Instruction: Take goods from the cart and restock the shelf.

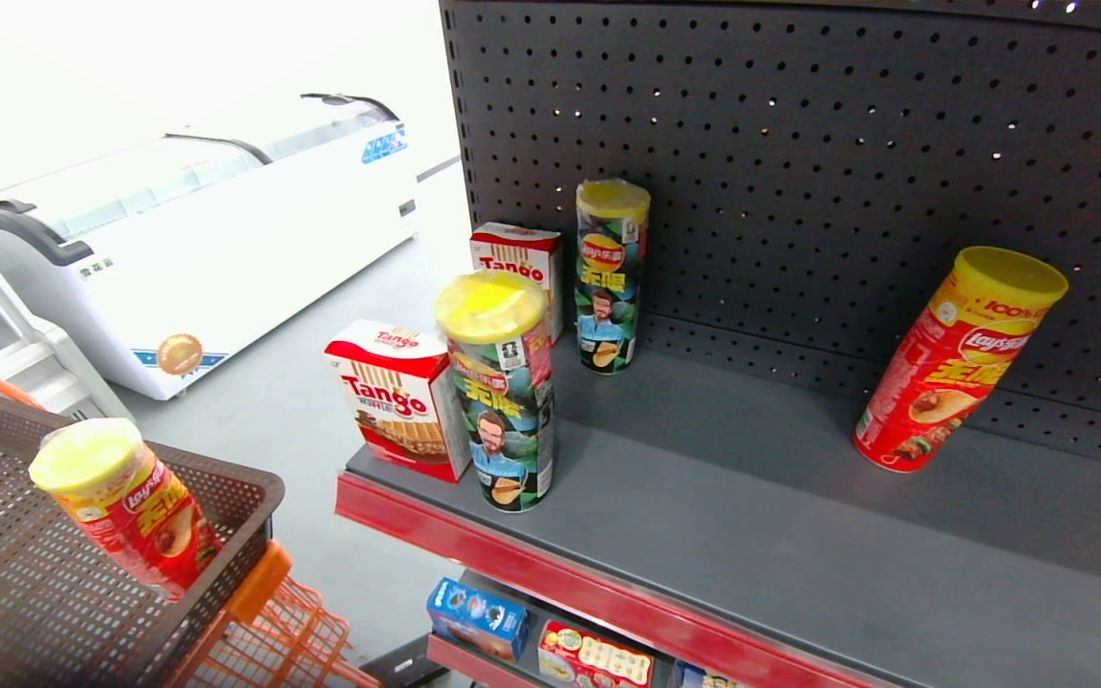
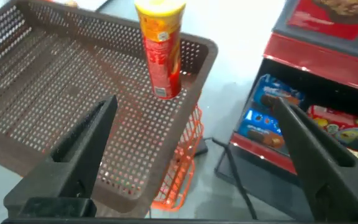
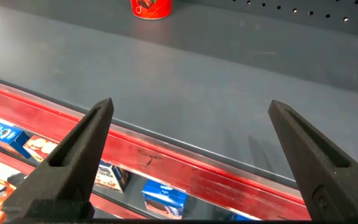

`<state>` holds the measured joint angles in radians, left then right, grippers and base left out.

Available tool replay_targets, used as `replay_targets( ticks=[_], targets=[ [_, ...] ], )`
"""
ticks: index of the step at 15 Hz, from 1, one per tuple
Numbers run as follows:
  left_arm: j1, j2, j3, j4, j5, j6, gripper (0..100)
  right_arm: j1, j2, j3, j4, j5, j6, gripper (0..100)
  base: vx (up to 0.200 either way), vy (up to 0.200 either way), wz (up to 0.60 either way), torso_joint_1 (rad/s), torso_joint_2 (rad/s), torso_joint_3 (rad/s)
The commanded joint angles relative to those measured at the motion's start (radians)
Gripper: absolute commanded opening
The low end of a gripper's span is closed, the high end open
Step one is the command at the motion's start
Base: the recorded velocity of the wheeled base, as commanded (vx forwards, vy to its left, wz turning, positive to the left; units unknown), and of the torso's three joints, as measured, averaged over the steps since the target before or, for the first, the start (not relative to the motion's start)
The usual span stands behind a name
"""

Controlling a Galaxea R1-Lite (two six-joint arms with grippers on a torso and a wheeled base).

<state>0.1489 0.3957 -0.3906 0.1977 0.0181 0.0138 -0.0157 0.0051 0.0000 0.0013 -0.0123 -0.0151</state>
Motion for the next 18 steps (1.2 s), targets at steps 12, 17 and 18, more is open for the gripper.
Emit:
replay_targets(
  ticks=[12,17,18],
  targets=[
    [0.193,0.778,0.194,-0.828,-0.061,0.057,100,0.0,0.001,0.0,-0.001,0.0,0.0,100,0.0,0.0,0.0,0.0,0.0,0.0],
    [0.219,1.037,0.227,-1.046,-0.066,0.06,100,0.0,0.001,0.0,0.0,0.0,0.0,100,0.0,0.0,0.0,0.0,0.0,0.0],
    [0.213,1.083,0.233,-1.089,-0.073,0.058,100,0.0,0.001,0.0,-0.001,0.0,0.0,100,0.0,0.0,0.0,0.0,0.0,0.0]
  ],
)
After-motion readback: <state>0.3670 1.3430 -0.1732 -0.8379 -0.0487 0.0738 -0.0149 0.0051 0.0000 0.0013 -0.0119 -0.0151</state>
